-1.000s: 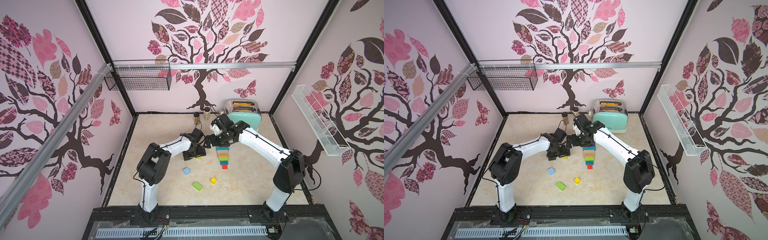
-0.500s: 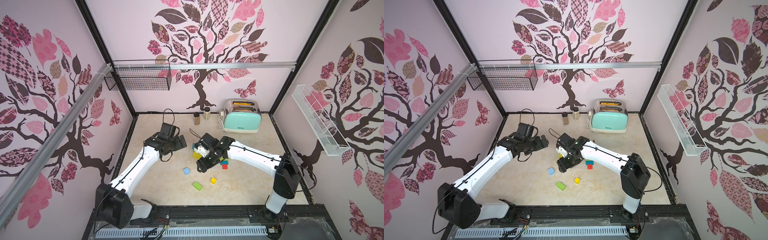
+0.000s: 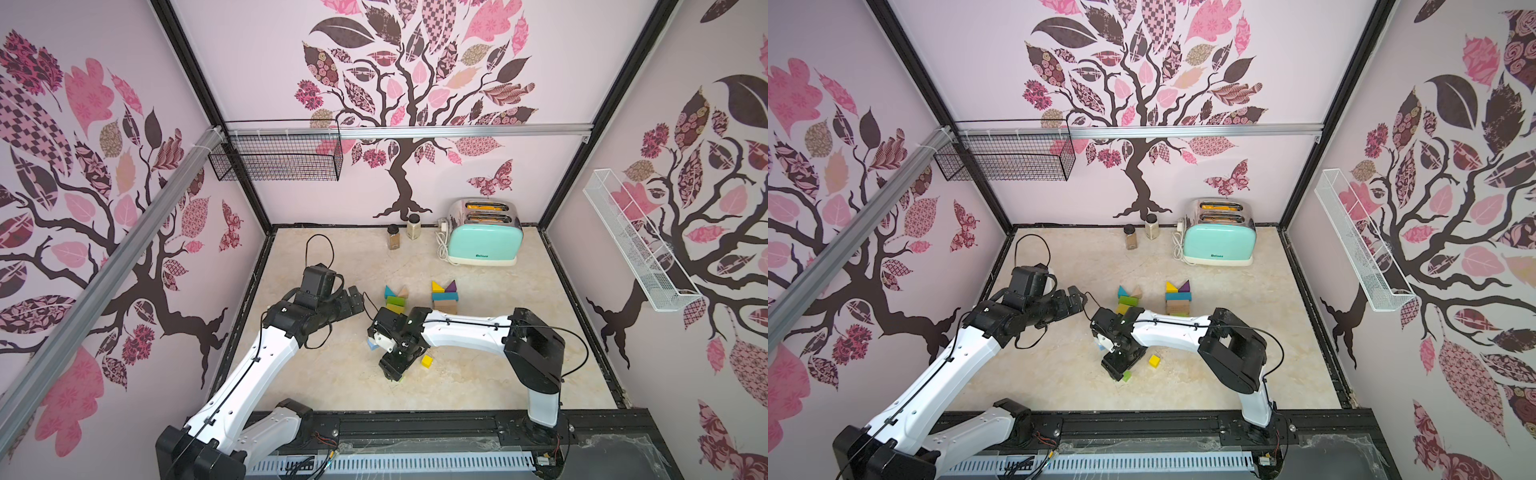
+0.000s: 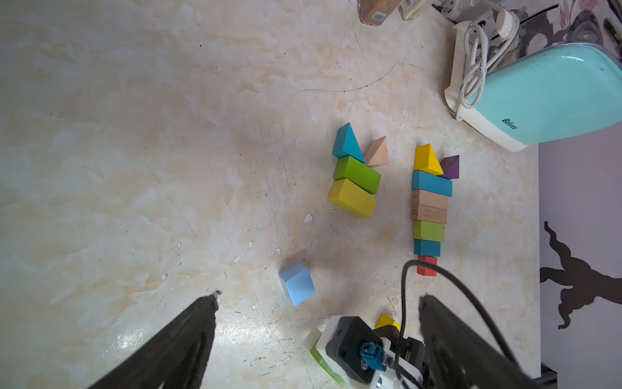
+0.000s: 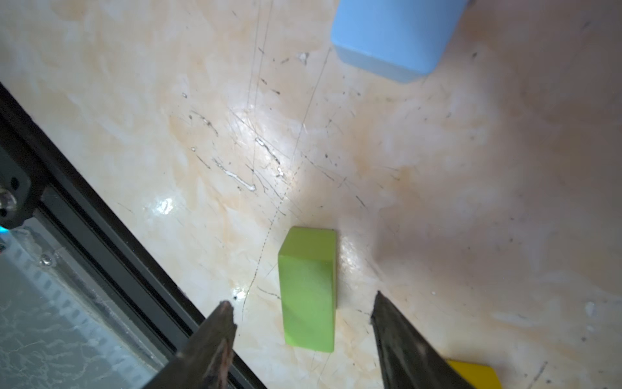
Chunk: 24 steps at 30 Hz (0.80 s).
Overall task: Assemble a carrot with building blocks
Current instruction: Pick up the building block from the center of the board.
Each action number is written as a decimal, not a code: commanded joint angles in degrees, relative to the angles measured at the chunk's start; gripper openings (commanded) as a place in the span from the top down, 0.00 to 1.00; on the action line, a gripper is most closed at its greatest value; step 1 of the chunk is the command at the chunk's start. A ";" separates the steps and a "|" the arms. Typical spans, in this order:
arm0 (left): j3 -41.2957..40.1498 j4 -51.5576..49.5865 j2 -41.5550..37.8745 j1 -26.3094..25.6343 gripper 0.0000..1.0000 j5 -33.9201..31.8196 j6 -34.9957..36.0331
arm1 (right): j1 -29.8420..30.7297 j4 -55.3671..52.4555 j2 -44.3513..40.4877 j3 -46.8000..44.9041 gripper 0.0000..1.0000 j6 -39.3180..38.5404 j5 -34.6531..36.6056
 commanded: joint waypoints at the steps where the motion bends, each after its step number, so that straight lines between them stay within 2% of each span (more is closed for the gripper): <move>1: -0.27 0.30 0.03 0.39 0.02 1.65 -0.14 | 0.76 0.91 1.97 0.98 0.37 0.37 2.87; 5: -0.26 0.08 0.29 0.82 0.02 2.00 0.31 | 0.81 0.78 2.47 0.26 0.45 0.74 4.66; 11: -0.43 0.42 0.20 2.76 0.02 3.46 0.64 | 0.80 -0.47 2.33 2.00 0.71 -0.17 8.07; 13: -0.16 0.60 0.06 3.27 0.02 3.72 0.80 | 0.76 -1.69 2.10 3.88 0.77 -1.01 10.49; 17: 0.66 0.87 0.02 3.56 0.02 3.94 1.18 | -0.88 -6.29 2.55 9.85 0.80 -1.86 14.54; 21: 0.99 1.13 -0.02 3.70 0.02 3.85 1.50 | -4.97 -8.18 1.23 12.86 0.80 -1.43 12.55; 24: 0.73 1.96 0.10 3.99 0.02 4.58 1.51 | -5.70 -8.45 2.47 14.89 0.77 -4.35 12.91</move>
